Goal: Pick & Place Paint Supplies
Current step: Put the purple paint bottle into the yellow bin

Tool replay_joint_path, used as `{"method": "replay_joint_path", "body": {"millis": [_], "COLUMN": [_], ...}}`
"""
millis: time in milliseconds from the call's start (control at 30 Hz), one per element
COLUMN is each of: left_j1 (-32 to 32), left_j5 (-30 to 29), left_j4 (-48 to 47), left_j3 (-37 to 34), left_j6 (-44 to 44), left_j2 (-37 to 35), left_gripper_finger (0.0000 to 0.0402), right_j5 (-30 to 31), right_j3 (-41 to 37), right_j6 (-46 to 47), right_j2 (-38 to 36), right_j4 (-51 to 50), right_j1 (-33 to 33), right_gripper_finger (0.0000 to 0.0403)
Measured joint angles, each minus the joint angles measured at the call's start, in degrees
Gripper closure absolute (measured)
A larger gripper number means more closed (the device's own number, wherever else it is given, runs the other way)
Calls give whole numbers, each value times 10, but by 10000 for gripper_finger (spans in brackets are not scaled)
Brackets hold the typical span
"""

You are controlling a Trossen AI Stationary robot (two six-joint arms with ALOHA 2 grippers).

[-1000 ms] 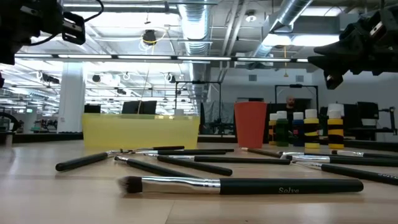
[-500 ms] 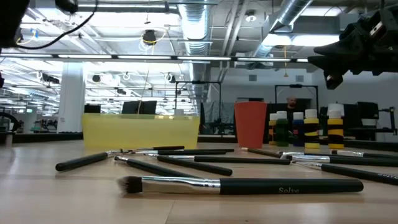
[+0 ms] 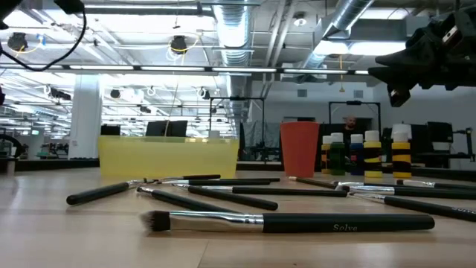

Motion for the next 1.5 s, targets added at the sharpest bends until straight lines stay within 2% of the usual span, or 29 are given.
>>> {"method": "replay_joint_path", "body": {"millis": [100,267,367,467,667,900,1067,1267,1500], "left_j1": [0,0,0,0,0,-9,-9,-38,-89], "left_j5": [-40,-48,-25,5,87,152,205,225,230], "left_j4": [1,-17,-41,-108,-331,-549,-757,-1038,-1265], "left_j3": [0,20,87,178,347,482,557,649,665], "left_j6": [5,-12,-32,-2,16,21,21,15,-77], "left_j2": [0,38,103,180,300,390,402,401,398], "left_gripper_finger": [302,302,302,302,278,201,161,156,164], "right_j5": [0,0,0,0,0,0,0,0,0], "right_j3": [0,0,0,0,0,0,0,0,0], "right_j6": [0,0,0,0,0,0,0,0,0], "right_j2": [0,0,0,0,0,0,0,0,0], "right_j4": [0,0,0,0,0,0,0,0,0], "right_j1": [0,0,0,0,0,0,0,0,0], "right_gripper_finger": [283,283,283,283,283,283,283,283,283]}}
